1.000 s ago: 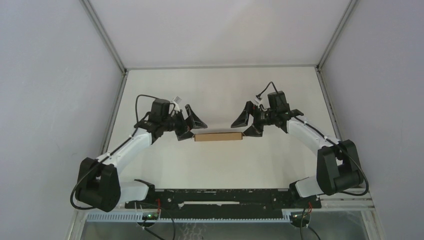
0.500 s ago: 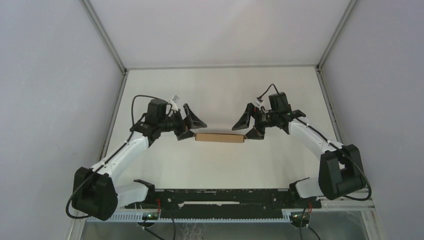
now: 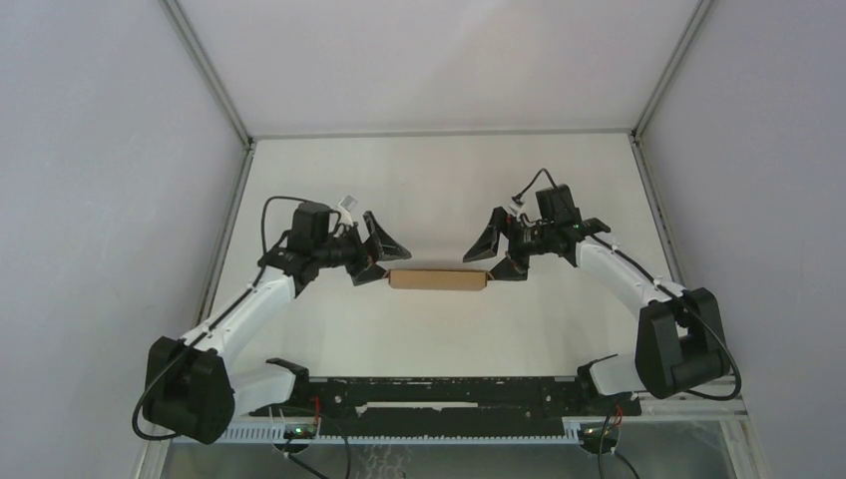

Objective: Fold the paper box
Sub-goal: Close the paper box at the center of the board.

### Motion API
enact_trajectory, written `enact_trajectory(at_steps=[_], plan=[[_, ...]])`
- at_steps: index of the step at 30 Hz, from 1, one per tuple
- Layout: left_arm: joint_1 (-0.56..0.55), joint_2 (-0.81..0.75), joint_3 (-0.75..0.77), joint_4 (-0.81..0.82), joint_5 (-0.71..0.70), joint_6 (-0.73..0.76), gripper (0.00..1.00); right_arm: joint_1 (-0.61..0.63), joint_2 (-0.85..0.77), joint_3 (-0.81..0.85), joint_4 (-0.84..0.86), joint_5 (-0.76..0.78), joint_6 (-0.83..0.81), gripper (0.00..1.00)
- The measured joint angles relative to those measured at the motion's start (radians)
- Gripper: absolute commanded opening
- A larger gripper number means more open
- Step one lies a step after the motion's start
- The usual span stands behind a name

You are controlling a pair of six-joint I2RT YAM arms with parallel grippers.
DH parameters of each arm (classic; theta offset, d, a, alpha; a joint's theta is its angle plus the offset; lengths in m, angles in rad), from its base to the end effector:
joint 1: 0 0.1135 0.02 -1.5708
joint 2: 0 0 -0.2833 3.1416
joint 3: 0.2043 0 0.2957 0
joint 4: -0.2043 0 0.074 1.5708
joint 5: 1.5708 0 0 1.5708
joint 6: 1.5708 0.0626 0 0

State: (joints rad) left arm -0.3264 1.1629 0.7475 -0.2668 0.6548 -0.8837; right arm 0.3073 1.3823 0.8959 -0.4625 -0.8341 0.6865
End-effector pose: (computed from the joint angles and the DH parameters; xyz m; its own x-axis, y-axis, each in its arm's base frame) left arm 0.2651 -0.1300 0.2336 -0.9216 -0.3354 -0.1955 -0.0164 0.5367 -0.8436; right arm 0.2896 0.1405 0.2151 -0.9887 0.1330 -0.0690 0.0157 0.5502 0.8349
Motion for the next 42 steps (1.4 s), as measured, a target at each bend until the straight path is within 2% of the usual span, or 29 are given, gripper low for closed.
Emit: enact_trajectory(at_steps=[12, 42], plan=[[0.027, 0.035, -0.048, 0.014, 0.035, 0.0, 1.0, -0.001, 0.045, 0.097, -0.013, -0.018, -0.006, 1.0], [0.069, 0.158, -0.038, 0.071, 0.117, 0.001, 1.0, -0.038, 0.188, 0.14, -0.005, -0.043, -0.03, 1.0]])
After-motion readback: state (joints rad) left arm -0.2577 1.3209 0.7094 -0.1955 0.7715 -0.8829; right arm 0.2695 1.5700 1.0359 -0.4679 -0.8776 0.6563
